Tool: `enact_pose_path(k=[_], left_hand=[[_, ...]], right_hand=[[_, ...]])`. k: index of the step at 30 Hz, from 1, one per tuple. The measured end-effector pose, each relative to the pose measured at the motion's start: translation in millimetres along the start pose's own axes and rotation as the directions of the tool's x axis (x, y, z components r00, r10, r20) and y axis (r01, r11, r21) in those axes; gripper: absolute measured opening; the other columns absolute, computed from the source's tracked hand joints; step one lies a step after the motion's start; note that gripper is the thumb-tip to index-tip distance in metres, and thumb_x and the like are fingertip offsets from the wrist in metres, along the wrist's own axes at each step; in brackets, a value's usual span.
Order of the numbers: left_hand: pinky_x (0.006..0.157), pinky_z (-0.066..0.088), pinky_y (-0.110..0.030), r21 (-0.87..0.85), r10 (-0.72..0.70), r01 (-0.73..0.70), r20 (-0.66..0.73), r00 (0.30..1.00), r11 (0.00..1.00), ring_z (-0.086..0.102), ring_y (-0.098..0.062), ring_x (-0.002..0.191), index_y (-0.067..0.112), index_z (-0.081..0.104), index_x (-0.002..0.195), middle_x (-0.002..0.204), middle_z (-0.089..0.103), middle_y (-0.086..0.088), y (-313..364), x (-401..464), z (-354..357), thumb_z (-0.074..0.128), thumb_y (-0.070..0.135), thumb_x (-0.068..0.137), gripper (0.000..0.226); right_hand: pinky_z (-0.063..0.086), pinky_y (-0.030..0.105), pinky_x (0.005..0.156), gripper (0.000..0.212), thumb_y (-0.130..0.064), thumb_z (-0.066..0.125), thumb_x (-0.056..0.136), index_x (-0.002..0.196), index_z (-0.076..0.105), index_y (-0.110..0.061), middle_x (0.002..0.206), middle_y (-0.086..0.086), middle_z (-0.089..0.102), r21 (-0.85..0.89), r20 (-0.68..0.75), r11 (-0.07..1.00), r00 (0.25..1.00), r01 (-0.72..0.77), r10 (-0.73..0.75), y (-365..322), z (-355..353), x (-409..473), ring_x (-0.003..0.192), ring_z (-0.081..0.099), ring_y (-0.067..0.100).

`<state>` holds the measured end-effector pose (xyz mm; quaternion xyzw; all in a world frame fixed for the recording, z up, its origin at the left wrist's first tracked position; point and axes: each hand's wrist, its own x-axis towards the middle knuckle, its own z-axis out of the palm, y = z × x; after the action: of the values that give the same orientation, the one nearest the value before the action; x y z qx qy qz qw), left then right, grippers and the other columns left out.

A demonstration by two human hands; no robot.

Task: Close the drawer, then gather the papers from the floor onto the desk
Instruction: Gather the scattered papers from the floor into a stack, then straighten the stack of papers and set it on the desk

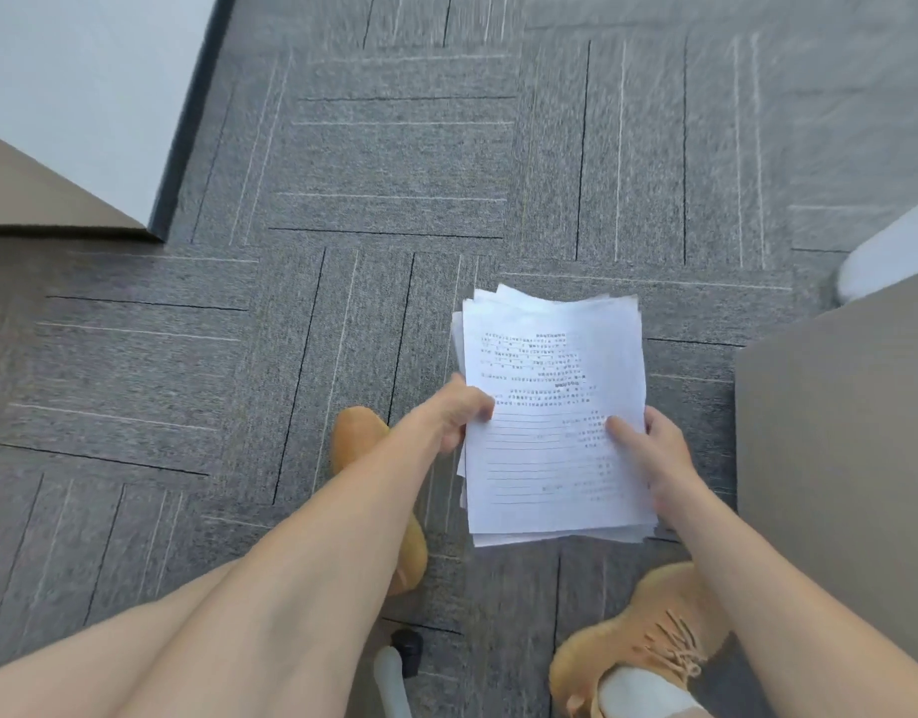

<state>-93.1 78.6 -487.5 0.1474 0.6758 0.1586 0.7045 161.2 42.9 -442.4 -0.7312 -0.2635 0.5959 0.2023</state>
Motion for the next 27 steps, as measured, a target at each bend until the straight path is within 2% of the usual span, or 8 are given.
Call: enact_pose_path(k=[3, 8, 11, 14, 15, 21, 24, 27], left_hand=[[0.083, 0.056, -0.049, -0.004, 0.119, -0.119, -0.042, 0.992, 0.993, 0.059, -0.035, 0.11, 0.011, 0.036, 0.128, 0.121, 0.061, -0.012, 58, -85, 17, 0.046, -0.02, 0.067, 0.069], [0.077, 0.055, -0.048, -0.084, 0.353, -0.352, 0.0, 0.936, 0.932, 0.062, -0.034, 0.101, 0.011, 0.038, 0.123, 0.11, 0.062, -0.01, 136, -200, 26, 0.044, -0.021, 0.078, 0.055], [0.061, 0.056, -0.034, -0.111, 0.469, -0.46, 0.071, 0.88, 0.881, 0.065, -0.03, 0.087, 0.006, 0.044, 0.122, 0.106, 0.065, -0.012, 175, -279, 37, 0.039, -0.017, 0.074, 0.052], [0.062, 0.059, -0.036, -0.141, 0.598, -0.582, 0.135, 0.79, 0.801, 0.067, -0.028, 0.08, 0.008, 0.048, 0.116, 0.104, 0.067, -0.013, 200, -360, 58, 0.038, -0.02, 0.076, 0.05], [0.065, 0.059, -0.038, -0.15, 0.634, -0.616, 0.158, 0.757, 0.773, 0.069, -0.028, 0.08, 0.007, 0.05, 0.117, 0.105, 0.068, -0.014, 206, -384, 67, 0.039, -0.021, 0.078, 0.05], [0.068, 0.061, -0.034, -0.172, 0.779, -0.773, 0.308, 0.547, 0.611, 0.069, -0.028, 0.088, 0.004, 0.058, 0.118, 0.104, 0.07, -0.013, 215, -530, 140, 0.039, -0.017, 0.082, 0.046], [0.067, 0.061, -0.034, -0.194, 0.83, -0.844, 0.387, 0.402, 0.499, 0.069, -0.029, 0.09, 0.005, 0.06, 0.123, 0.107, 0.071, -0.014, 203, -602, 194, 0.039, -0.017, 0.078, 0.054], [0.077, 0.058, -0.049, -0.195, 0.853, -0.893, 0.433, 0.292, 0.405, 0.068, -0.034, 0.092, 0.013, 0.063, 0.122, 0.108, 0.071, -0.015, 178, -667, 251, 0.04, -0.017, 0.072, 0.062]], right_hand=[[0.061, 0.049, 0.078, 0.012, -0.016, 0.07, 0.089, 0.1, 0.068, -0.015, 0.102, 0.008, 0.074, 0.044, -0.033, 0.993, 0.994, 0.108, -0.107, -54, -16, -34, 0.088, 0.072, 0.029], [0.061, 0.033, 0.062, 0.02, -0.003, 0.071, 0.087, 0.106, 0.068, -0.009, 0.098, 0.011, 0.075, 0.104, -0.084, 0.938, 0.943, 0.331, -0.323, -151, -55, -121, 0.074, 0.074, 0.021], [0.061, 0.043, 0.081, 0.027, -0.009, 0.076, 0.083, 0.108, 0.066, -0.013, 0.109, 0.014, 0.074, 0.063, -0.197, 0.877, 0.867, 0.477, -0.457, -199, -86, -191, 0.09, 0.073, 0.028], [0.057, 0.053, 0.093, 0.052, -0.036, 0.082, 0.071, 0.117, 0.065, -0.021, 0.113, 0.009, 0.075, 0.072, -0.297, 0.823, 0.8, 0.563, -0.522, -232, -121, -265, 0.105, 0.071, 0.032], [0.057, 0.053, 0.093, 0.053, -0.038, 0.081, 0.071, 0.119, 0.065, -0.022, 0.112, 0.008, 0.075, 0.074, -0.329, 0.802, 0.773, 0.593, -0.542, -241, -134, -291, 0.104, 0.071, 0.032], [0.058, 0.054, 0.086, 0.013, -0.014, 0.072, 0.083, 0.096, 0.072, -0.018, 0.094, 0.013, 0.077, 0.016, -0.526, 0.661, 0.568, 0.75, -0.633, -254, -202, -470, 0.093, 0.073, 0.036], [0.06, 0.055, 0.083, 0.012, -0.012, 0.07, 0.083, 0.092, 0.073, -0.019, 0.091, 0.011, 0.078, 0.002, -0.627, 0.632, 0.493, 0.775, -0.602, -233, -246, -545, 0.087, 0.074, 0.033], [0.06, 0.055, 0.082, 0.015, -0.012, 0.071, 0.076, 0.087, 0.073, -0.021, 0.088, 0.006, 0.079, 0.006, -0.737, 0.619, 0.421, 0.786, -0.529, -197, -292, -613, 0.084, 0.075, 0.03]])
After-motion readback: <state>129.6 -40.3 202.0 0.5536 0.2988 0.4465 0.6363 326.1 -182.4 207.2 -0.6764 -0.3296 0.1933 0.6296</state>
